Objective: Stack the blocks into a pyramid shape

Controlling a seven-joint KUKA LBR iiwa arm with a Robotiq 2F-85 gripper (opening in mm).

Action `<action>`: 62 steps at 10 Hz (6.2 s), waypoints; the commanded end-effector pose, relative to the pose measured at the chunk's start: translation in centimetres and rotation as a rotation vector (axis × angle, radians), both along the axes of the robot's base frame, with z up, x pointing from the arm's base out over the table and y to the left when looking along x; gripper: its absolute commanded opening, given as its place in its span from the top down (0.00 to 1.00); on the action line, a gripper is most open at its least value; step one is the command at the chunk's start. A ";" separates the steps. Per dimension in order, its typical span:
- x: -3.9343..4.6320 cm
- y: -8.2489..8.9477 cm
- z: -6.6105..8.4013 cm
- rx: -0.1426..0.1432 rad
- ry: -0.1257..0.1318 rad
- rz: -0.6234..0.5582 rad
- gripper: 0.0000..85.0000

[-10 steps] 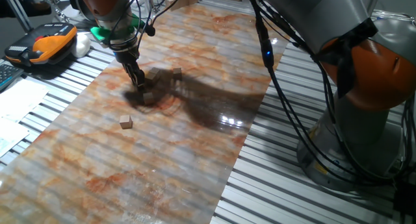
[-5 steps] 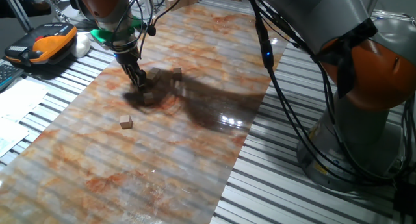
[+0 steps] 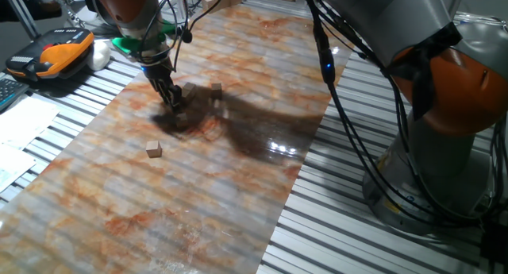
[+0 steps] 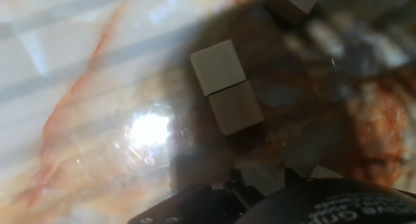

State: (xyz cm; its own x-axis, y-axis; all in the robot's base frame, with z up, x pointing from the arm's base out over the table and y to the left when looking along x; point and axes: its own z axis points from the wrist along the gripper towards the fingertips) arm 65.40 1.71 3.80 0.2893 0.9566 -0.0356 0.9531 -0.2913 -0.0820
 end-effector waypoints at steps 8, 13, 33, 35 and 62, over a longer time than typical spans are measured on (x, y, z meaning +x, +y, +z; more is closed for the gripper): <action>0.13 0.0 1.2 -0.002 -0.042 0.208 1.00; 0.24 -0.4 1.5 -0.008 -0.050 0.320 1.00; 0.07 -2.3 0.8 -0.003 -0.061 0.353 1.00; 0.08 -2.3 0.8 -0.006 -0.058 0.351 1.00; -0.22 -2.5 -0.2 -0.001 -0.063 0.341 1.00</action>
